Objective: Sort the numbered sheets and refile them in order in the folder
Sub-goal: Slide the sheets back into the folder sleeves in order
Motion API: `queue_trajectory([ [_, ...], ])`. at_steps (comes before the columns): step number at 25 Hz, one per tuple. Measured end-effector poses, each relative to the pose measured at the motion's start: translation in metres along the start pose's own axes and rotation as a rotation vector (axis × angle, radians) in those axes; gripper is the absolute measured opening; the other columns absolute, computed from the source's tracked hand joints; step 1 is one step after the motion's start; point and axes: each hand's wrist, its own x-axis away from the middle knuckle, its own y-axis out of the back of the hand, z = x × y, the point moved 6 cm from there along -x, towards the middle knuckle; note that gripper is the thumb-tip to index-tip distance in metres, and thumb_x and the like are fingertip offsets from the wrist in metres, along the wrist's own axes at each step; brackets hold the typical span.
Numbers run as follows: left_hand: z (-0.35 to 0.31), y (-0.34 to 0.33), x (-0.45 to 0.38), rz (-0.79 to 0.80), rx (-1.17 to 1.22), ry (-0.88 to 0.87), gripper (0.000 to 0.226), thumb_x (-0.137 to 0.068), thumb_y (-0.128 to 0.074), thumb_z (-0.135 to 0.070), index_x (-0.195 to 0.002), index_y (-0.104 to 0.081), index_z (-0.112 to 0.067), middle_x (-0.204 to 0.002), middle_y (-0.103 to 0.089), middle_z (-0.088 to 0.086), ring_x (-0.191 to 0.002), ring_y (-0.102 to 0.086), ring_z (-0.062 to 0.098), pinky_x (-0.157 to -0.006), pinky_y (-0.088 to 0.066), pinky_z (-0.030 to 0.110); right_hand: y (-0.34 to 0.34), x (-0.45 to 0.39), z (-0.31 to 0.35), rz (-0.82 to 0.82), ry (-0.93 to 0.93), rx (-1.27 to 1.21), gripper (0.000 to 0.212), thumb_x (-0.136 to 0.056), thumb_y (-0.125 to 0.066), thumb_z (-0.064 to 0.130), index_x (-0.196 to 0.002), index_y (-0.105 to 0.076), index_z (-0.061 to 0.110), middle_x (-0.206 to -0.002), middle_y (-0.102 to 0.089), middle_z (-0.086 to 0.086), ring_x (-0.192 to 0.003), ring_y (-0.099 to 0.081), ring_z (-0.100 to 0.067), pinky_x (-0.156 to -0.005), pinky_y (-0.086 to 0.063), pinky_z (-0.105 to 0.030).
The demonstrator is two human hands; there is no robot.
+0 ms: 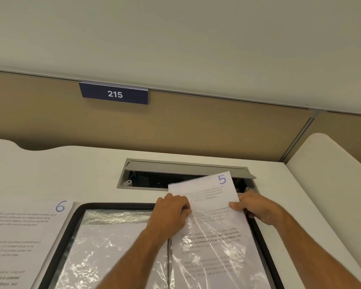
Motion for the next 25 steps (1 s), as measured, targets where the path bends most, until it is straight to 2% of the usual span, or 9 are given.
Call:
queue_trajectory([
  [3, -0.003, -0.001, 0.0, 0.008, -0.022, 0.011, 0.017, -0.102, -0.052, -0.038, -0.108, -0.064, -0.028, -0.11, -0.064, -0.011, -0.101, -0.051, 0.009, -0.103, -0.039, 0.033, -0.003, 0.003, -0.001, 0.069, -0.032, 0.096, 0.016, -0.091, -0.072, 0.021, -0.105, -0.074, 0.013, -0.102, -0.078, 0.002, -0.104, -0.069, -0.026, -0.084, -0.046, -0.034],
  [5, -0.003, -0.002, 0.0, 0.011, -0.016, 0.022, 0.017, -0.102, -0.052, -0.039, -0.108, -0.063, -0.028, -0.11, -0.063, -0.011, -0.1, -0.05, 0.009, -0.103, -0.039, 0.033, -0.003, 0.002, 0.006, -0.05, 0.044, -0.09, 0.019, -0.094, -0.068, 0.029, -0.104, -0.073, 0.013, -0.1, -0.078, 0.0, -0.1, -0.071, -0.025, -0.088, -0.049, -0.038],
  [7, -0.003, -0.002, 0.001, 0.017, -0.018, 0.028, 0.017, -0.102, -0.051, -0.039, -0.107, -0.062, -0.028, -0.11, -0.063, -0.011, -0.1, -0.05, 0.009, -0.102, -0.039, 0.033, -0.003, 0.002, 0.007, -0.131, 0.051, -0.181, 0.022, -0.099, -0.062, 0.029, -0.103, -0.07, 0.01, -0.096, -0.078, -0.004, -0.085, -0.072, -0.021, -0.073, -0.051, -0.031],
  [9, -0.003, -0.002, 0.0, 0.02, -0.036, 0.023, 0.016, -0.102, -0.05, -0.038, -0.107, -0.063, -0.028, -0.11, -0.064, -0.011, -0.101, -0.05, 0.009, -0.103, -0.039, 0.035, -0.003, 0.004, 0.004, -0.08, -0.014, 0.009, 0.02, -0.097, -0.064, 0.025, -0.097, -0.069, 0.006, -0.094, -0.076, -0.006, -0.072, -0.065, -0.016, -0.062, -0.044, -0.025],
  [12, -0.003, -0.004, 0.0, 0.032, -0.031, 0.038, 0.018, -0.103, -0.05, -0.038, -0.111, -0.062, -0.028, -0.113, -0.063, -0.01, -0.102, -0.048, 0.008, -0.106, -0.037, 0.034, -0.002, 0.006, 0.001, 0.059, -0.078, 0.232, 0.018, -0.09, -0.073, 0.028, -0.093, -0.068, 0.011, -0.101, -0.075, -0.005, -0.083, -0.066, -0.016, -0.072, -0.05, -0.027],
  [14, -0.004, -0.004, 0.0, 0.033, -0.038, 0.045, 0.019, -0.103, -0.048, -0.039, -0.112, -0.061, -0.028, -0.115, -0.062, -0.01, -0.102, -0.047, 0.008, -0.106, -0.037, 0.032, -0.002, 0.005, 0.007, -0.016, 0.0, 0.139, 0.022, -0.089, -0.074, 0.032, -0.103, -0.069, 0.016, -0.103, -0.076, -0.002, -0.094, -0.07, -0.019, -0.083, -0.054, -0.032],
  [17, -0.004, -0.005, 0.0, 0.041, -0.041, 0.054, 0.02, -0.103, -0.048, -0.039, -0.112, -0.061, -0.028, -0.115, -0.062, -0.01, -0.103, -0.049, 0.008, -0.106, -0.037, 0.033, -0.003, 0.005, 0.018, -0.172, 0.146, 0.019, 0.019, -0.092, -0.07, 0.03, -0.102, -0.068, 0.014, -0.102, -0.073, -0.007, -0.091, -0.071, -0.021, -0.073, -0.055, -0.028],
  [22, -0.004, -0.006, 0.0, 0.053, -0.054, 0.055, 0.017, -0.103, -0.049, -0.036, -0.112, -0.061, -0.028, -0.116, -0.062, -0.009, -0.102, -0.047, 0.008, -0.107, -0.036, 0.033, -0.007, 0.009, 0.011, 0.046, -0.012, 0.375, 0.01, -0.087, -0.075, 0.02, -0.078, -0.073, 0.017, -0.086, -0.066, -0.001, -0.084, -0.06, -0.017, -0.064, -0.045, -0.02],
  [25, -0.005, -0.007, 0.0, 0.06, -0.07, 0.054, 0.018, -0.104, -0.048, -0.036, -0.114, -0.06, -0.029, -0.119, -0.062, -0.008, -0.106, -0.047, 0.009, -0.108, -0.035, 0.033, -0.012, 0.01, 0.021, 0.02, 0.096, 0.275, 0.009, -0.082, -0.08, 0.015, -0.089, -0.076, 0.019, -0.103, -0.069, -0.002, -0.1, -0.064, -0.02, -0.078, -0.054, -0.025],
])
